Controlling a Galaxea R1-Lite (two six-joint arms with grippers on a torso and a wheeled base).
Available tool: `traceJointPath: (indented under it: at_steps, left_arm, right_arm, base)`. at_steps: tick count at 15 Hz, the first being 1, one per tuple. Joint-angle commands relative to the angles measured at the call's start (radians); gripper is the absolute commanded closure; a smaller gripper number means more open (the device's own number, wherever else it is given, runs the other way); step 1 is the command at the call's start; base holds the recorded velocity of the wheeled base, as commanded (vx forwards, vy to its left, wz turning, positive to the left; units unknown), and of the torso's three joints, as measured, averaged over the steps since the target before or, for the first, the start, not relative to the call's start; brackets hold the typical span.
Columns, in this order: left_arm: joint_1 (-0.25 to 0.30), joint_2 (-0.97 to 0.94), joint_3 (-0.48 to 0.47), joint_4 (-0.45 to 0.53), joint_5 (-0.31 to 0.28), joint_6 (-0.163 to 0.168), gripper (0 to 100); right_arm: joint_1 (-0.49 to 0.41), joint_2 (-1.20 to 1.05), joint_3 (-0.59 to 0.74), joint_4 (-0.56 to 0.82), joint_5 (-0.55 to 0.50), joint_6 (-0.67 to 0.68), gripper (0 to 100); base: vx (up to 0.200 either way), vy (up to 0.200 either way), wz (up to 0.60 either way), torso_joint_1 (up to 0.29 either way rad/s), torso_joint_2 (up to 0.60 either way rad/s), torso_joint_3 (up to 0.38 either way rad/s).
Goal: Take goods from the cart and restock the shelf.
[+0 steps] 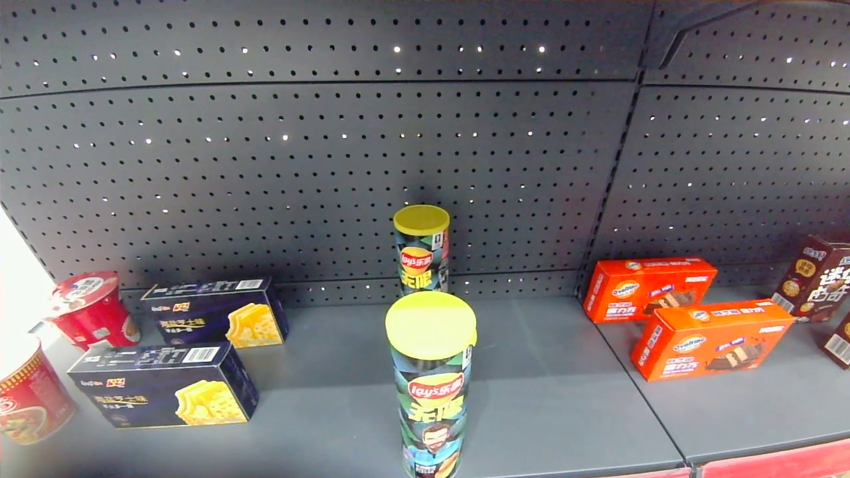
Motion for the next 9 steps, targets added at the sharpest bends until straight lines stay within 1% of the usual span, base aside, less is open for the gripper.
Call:
traceJointPath:
  at_steps: [1, 2, 3, 7, 9]
  left_arm:
    - [-0.001, 0.002, 0.000, 0.000, 0.000, 0.000, 0]
    - [0.000, 0.002, 0.000, 0.000, 0.000, 0.000, 0]
    - [0.000, 0.002, 0.000, 0.000, 0.000, 0.000, 0]
    - [0.000, 0.002, 0.000, 0.000, 0.000, 0.000, 0]
    - [-0.006, 0.002, -0.001, 0.000, -0.012, 0.004, 0]
  right_arm:
    - [0.000, 0.005, 0.000, 0.000, 0.000, -0.001, 0]
    - [0.000, 0.005, 0.000, 0.000, 0.000, -0.001, 0]
    - [0.000, 0.005, 0.000, 0.000, 0.000, 0.001, 0]
    - [0.000, 0.005, 0.000, 0.000, 0.001, 0.001, 0]
    - [0.000, 0.005, 0.000, 0.000, 0.001, 0.001, 0]
  base:
    - [0.000, 0.000, 0.00, 0.000, 0.00, 0.000]
    - [0.000, 0.000, 0.00, 0.000, 0.00, 0.000]
    - [0.000, 0.000, 0.60, 0.002, 0.00, 0.002]
    - [0.000, 0.000, 0.00, 0.000, 0.00, 0.000]
    - [0.000, 0.000, 0.00, 0.000, 0.00, 0.000]
